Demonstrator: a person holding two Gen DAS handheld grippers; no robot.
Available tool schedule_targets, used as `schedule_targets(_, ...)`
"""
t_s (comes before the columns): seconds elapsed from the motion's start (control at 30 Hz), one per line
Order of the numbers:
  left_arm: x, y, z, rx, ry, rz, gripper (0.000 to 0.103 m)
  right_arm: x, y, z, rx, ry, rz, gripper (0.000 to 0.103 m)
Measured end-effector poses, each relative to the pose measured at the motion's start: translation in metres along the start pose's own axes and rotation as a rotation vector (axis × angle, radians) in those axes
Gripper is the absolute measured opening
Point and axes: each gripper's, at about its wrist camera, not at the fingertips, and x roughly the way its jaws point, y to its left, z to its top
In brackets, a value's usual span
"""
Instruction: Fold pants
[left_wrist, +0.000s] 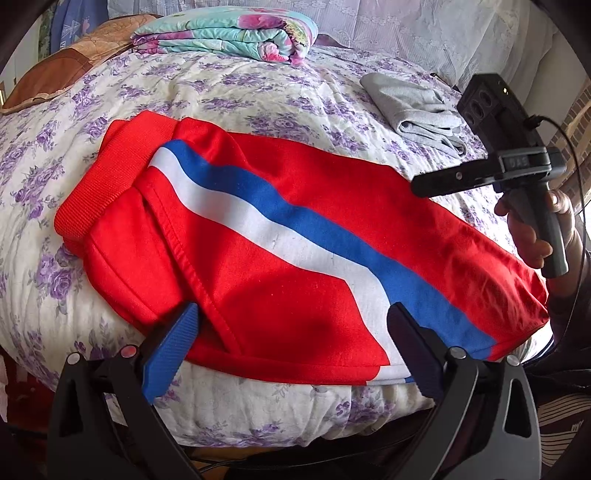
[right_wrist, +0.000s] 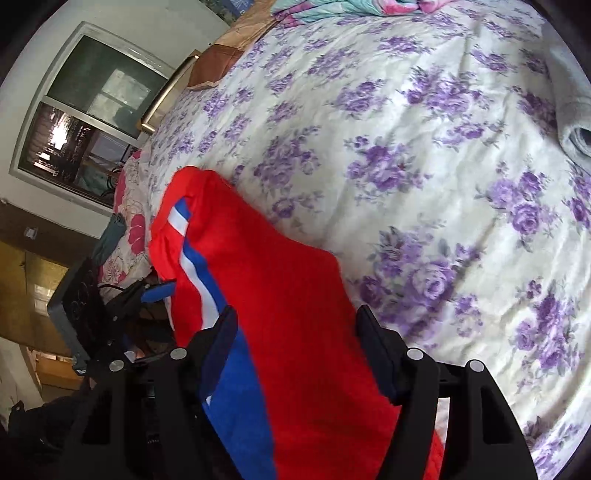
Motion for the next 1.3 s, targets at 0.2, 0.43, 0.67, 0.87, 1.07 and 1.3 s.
schedule_targets(0.2,-0.001,0.001,0.0,0.004,0.002,-0.005,0.098,-0.017,-0.028,-0.022,0.07,0.071,0.073,0.068)
schedule_targets(0.43,0.001,0.0,0.0,0.003,0.003,0.005,0.098,-0.031,-0.012,-0.047,0.02,0.114,0.214,0.068)
schedule_targets(0.67,0.002,-0.004,0.0,0.003,0.003,0.03,0.098,0.001,0.0,-0.028,-0.011,0.112,0.19,0.07)
schedule_targets(0.87,0.003,-0.004,0.0,-0.001,0.0,0.035,0.098,0.033,-0.001,0.015,0.03,0.021,0.269,0.058)
schedule_targets(1.07,0.002,-0.003,-0.001,0.007,-0.01,0.027,0.098,0.039,-0.018,0.028,0.101,-0.072,0.319,0.036)
schedule_targets(1.3,-0.007,0.0,0.0,-0.006,-0.017,0.005,0.098,-0.018,-0.045,0.012,0.159,-0.196,0.113,0.043)
